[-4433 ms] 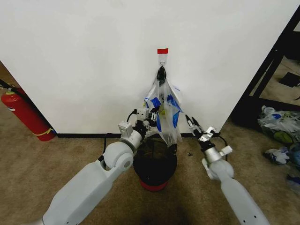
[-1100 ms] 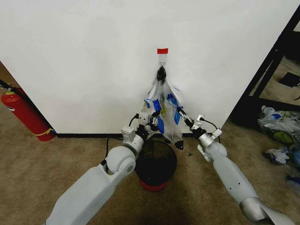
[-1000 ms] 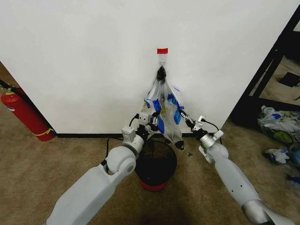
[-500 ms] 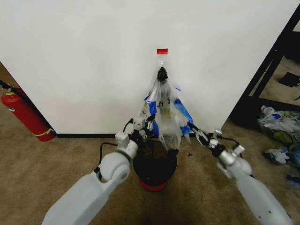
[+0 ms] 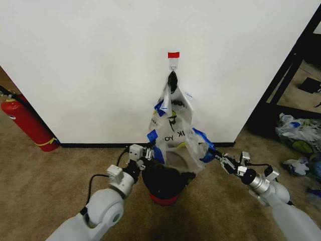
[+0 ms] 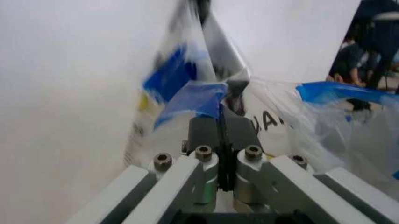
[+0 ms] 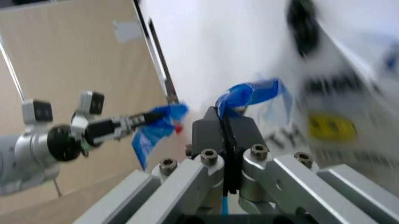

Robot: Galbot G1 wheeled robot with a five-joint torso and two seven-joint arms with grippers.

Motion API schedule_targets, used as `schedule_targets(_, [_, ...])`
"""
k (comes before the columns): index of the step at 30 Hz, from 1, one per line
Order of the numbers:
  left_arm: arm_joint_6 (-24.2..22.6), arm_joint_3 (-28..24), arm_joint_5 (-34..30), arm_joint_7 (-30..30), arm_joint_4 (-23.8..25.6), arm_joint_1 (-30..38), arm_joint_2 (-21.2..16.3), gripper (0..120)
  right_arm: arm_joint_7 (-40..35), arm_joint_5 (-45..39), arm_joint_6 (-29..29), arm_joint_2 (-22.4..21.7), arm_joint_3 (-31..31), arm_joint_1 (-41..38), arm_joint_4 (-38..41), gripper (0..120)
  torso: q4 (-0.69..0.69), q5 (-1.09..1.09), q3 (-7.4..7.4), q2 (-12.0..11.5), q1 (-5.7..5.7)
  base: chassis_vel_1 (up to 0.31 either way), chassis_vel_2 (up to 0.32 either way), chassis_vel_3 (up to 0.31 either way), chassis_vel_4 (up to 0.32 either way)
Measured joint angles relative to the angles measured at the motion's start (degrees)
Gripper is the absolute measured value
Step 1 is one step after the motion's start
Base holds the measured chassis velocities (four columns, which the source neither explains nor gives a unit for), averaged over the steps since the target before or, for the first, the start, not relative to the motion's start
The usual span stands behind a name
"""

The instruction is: Pick up the garbage bag from the wall and place it over the trash bin.

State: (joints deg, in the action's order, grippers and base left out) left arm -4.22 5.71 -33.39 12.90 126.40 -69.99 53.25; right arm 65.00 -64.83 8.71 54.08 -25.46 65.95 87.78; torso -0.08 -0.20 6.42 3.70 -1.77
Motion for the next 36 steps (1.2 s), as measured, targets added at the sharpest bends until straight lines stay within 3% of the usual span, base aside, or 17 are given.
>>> schedule_targets(4, [-1.7, 3.4, -0.7, 3.4, 8.1, -3.5, -2.2, 0, -2.6, -2.6, 0.4, -1.2, -2.2, 3.9, 10.3, 0, -0.01, -0.01, -0.01, 0.0, 0.0, 0.0, 0.0, 0.0, 0.0])
schedule_targets(10, [-2.7, 7.7, -1.1, 4.4, 13.3, -6.5, -3.1, 0, -3.3, -3.2, 0.2, -1.7, -3.5, 6.9, 18.1, 0, 0.0, -0.01, 0.0, 0.0, 0.0, 0.0, 0.0, 0.0, 0.0])
schedule_targets(15, [-4.8, 9.4, -1.7, 5.7, 14.6, -6.0, -3.1, 0, -3.6, -3.2, 0.0, -1.9, -3.6, 6.6, 18.9, 0, -0.01, 0.0, 0.0, 0.0, 0.0, 0.0, 0.0, 0.0, 0.0])
schedule_targets(19, [-6.2, 9.6, -1.8, 6.7, 14.8, -5.9, -2.8, 0, -3.4, -2.5, 0.4, -1.9, -3.0, 5.6, 15.0, 0, 0.0, 0.0, 0.01, 0.0, 0.0, 0.0, 0.0, 0.0, 0.0])
schedule_targets(22, [-6.5, 8.7, -1.0, 7.6, 13.1, -6.5, -2.1, 0, -3.5, -1.1, 1.2, -1.2, -2.0, 5.0, 10.1, 0, -0.01, 0.02, 0.01, 0.0, 0.0, 0.0, 0.0, 0.0, 0.0])
schedule_targets(28, [-7.5, 7.3, 0.4, 9.0, 10.5, -6.7, -1.1, 0, -5.0, 0.0, 1.8, -0.7, -0.6, 4.9, 7.4, 0, -0.01, 0.01, 0.01, 0.0, 0.0, 0.0, 0.0, 0.0, 0.0])
schedule_targets(33, [-8.7, 7.4, 0.3, 9.9, 11.0, -6.6, -1.1, 0, -5.8, -0.2, 1.9, -1.1, -0.2, 5.0, 9.3, 0, 0.0, 0.0, 0.01, 0.0, 0.0, 0.0, 0.0, 0.0, 0.0])
schedule_targets(36, [-9.5, 8.9, -0.1, 10.9, 13.4, -7.1, -1.3, 0, -6.4, -1.4, 1.7, -1.8, -0.7, 6.1, 14.2, 0, -0.01, 0.0, 0.01, 0.0, 0.0, 0.0, 0.0, 0.0, 0.0])
